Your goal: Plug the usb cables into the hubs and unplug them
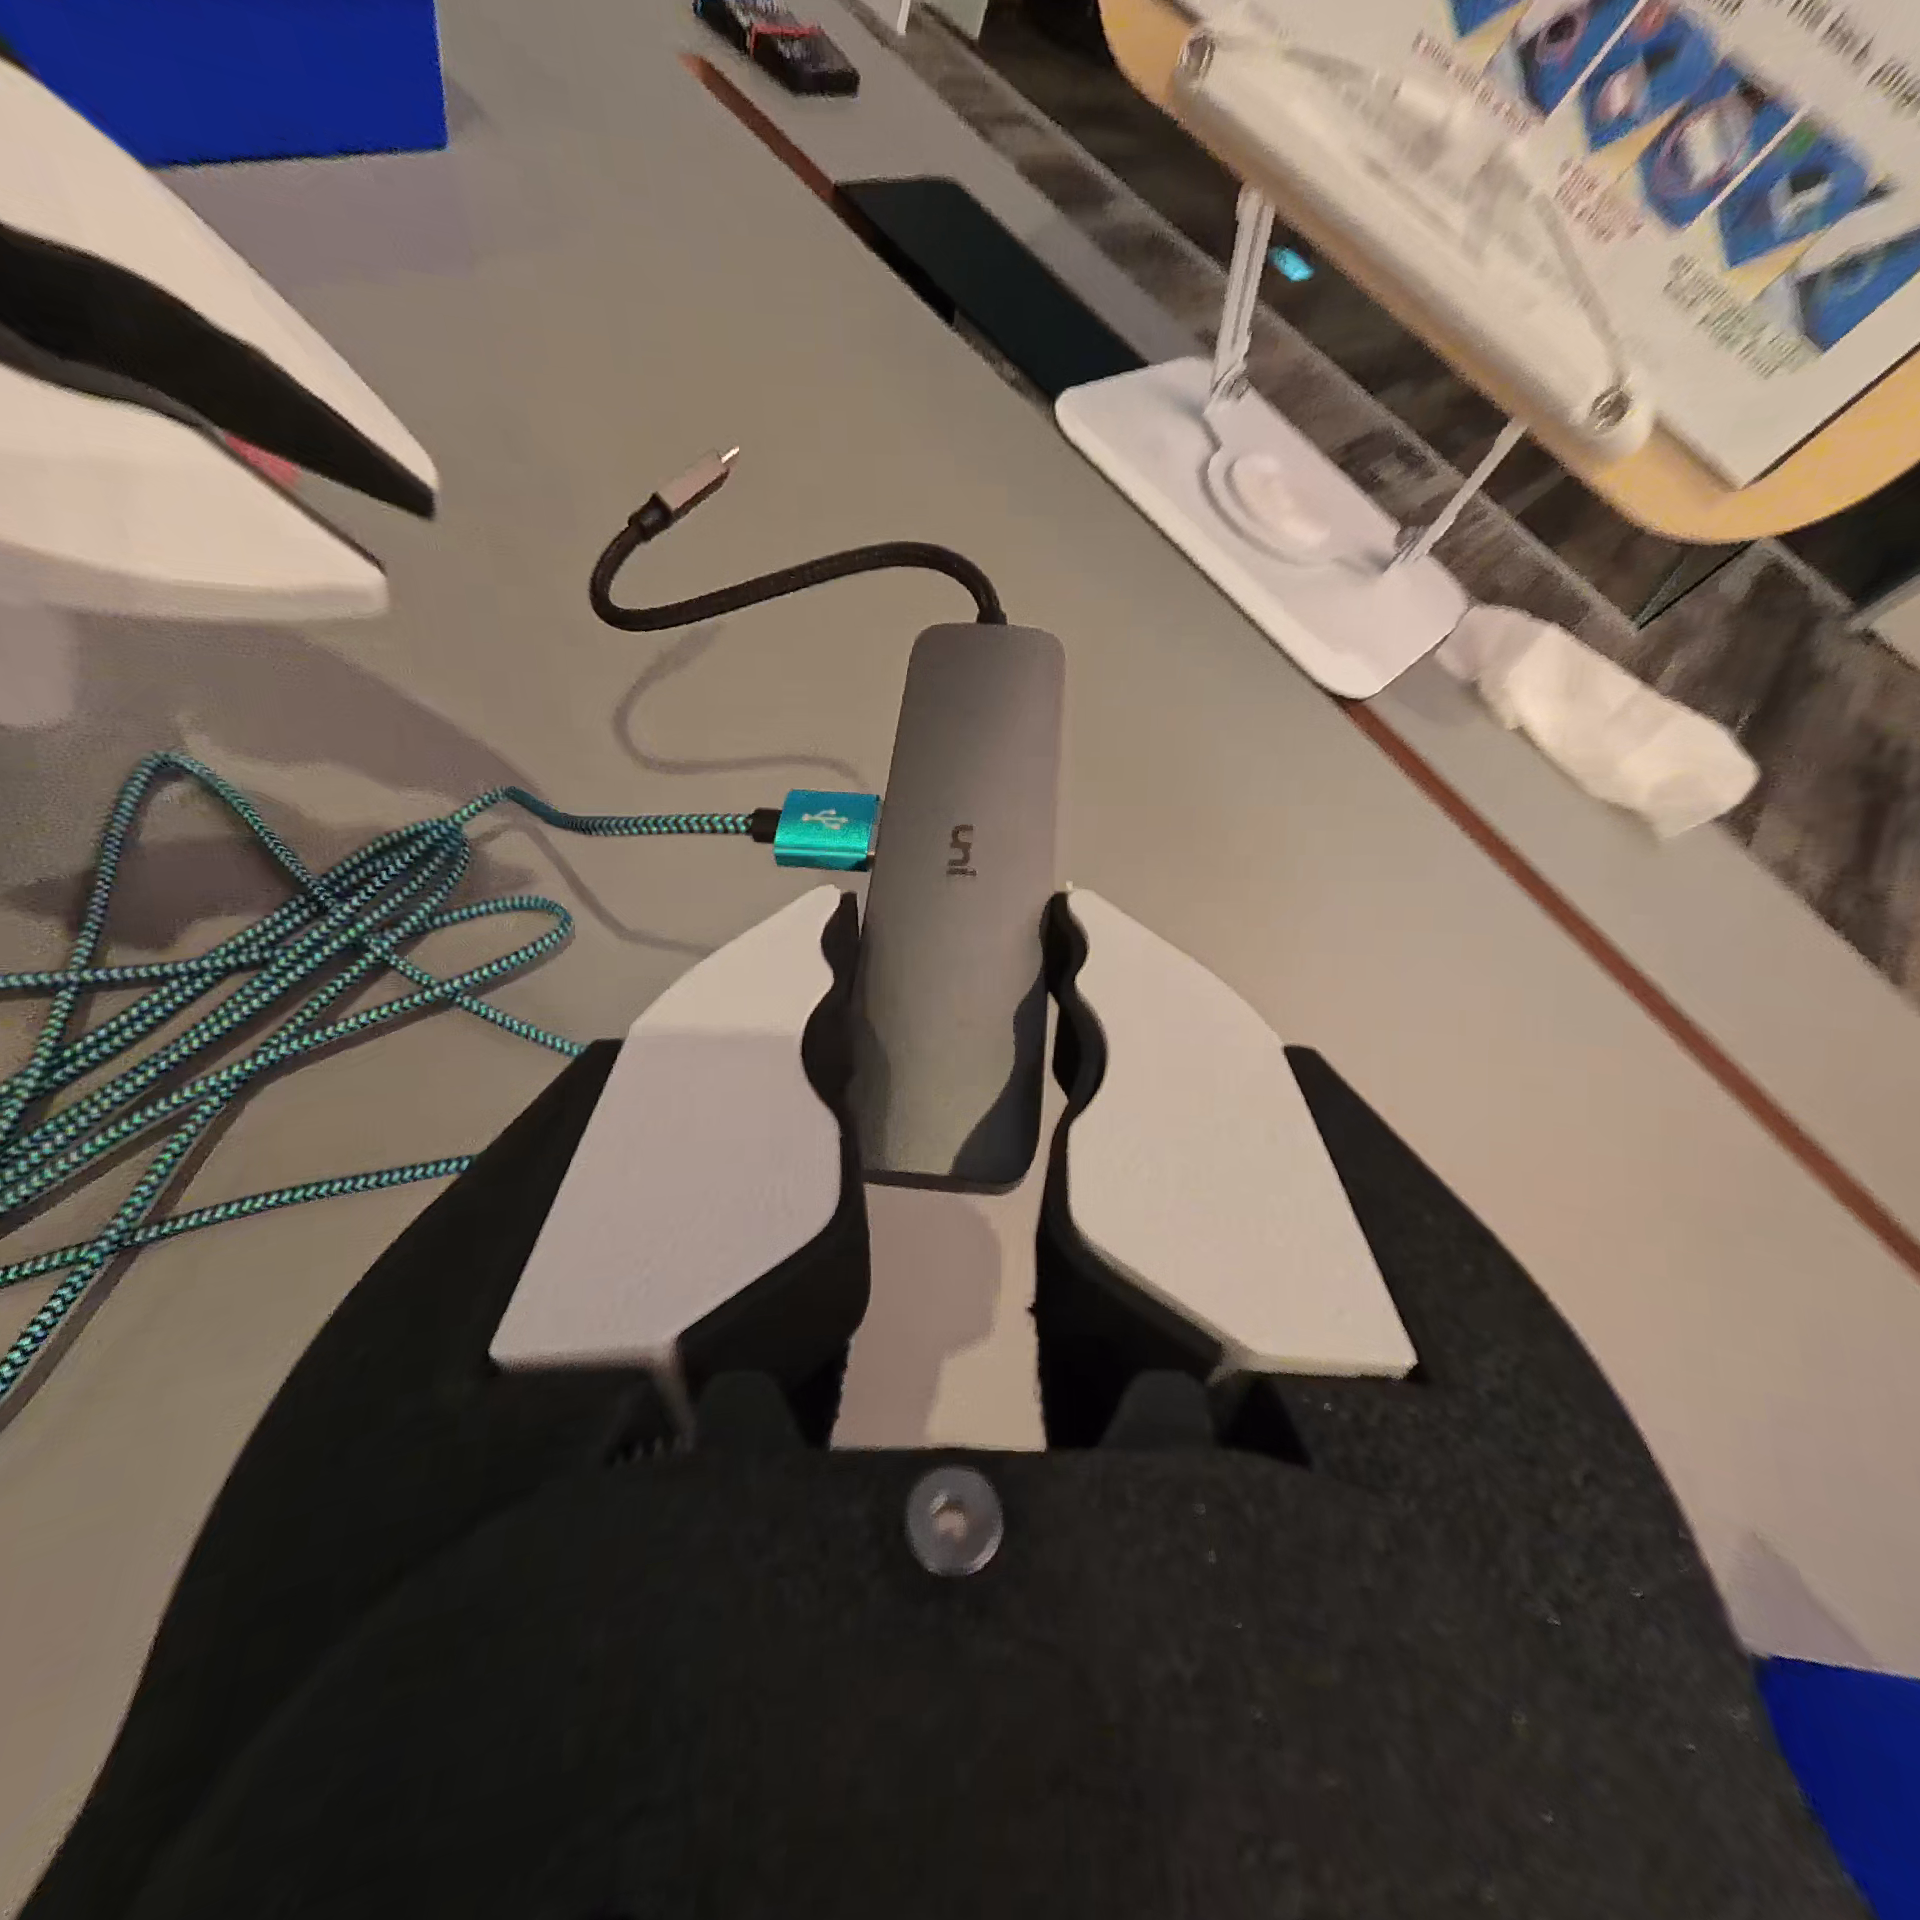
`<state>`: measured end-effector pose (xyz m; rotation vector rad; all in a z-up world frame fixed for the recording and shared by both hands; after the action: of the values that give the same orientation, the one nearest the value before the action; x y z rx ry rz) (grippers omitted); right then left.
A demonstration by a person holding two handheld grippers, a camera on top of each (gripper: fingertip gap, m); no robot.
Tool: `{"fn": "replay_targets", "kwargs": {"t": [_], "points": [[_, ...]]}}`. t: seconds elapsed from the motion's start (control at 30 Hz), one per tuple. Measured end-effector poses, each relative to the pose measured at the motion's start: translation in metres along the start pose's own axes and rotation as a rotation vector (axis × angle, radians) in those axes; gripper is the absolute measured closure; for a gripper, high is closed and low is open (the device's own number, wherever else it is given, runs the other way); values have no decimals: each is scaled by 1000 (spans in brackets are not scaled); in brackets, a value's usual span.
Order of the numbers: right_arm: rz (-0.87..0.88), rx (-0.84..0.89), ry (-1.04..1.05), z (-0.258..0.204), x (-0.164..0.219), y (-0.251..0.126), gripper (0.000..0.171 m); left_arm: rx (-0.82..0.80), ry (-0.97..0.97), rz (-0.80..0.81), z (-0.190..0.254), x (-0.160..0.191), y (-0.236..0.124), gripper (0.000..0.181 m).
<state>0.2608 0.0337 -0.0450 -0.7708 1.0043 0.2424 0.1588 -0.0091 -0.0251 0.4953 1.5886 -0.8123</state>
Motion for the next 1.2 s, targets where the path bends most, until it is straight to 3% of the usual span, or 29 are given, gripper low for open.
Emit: {"fn": "replay_targets", "kwargs": {"t": [0.4,0.83,1.0,1.2], "points": [[103,135,-237,59,-83,-84,137,-76,-34,149,-19,-35,-50,171],[56,505,-462,207,-200,-245,136,-49,-74,170,-13,-35,-45,172],[-19,600,-503,260,-197,-303,136,-46,-77,162,-8,-32,-43,173],[-125,670,-448,308,-145,-339,136,-51,-74,137,-2,-28,-41,173]]}}
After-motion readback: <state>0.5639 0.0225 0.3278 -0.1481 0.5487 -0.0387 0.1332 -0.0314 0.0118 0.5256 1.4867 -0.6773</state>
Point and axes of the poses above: each gripper's, where its closed fingertips meet, y out along the fingers, x out of its underside, z = x × y across the jaws, the point moved 2 cm from there along -y, back along the fingers
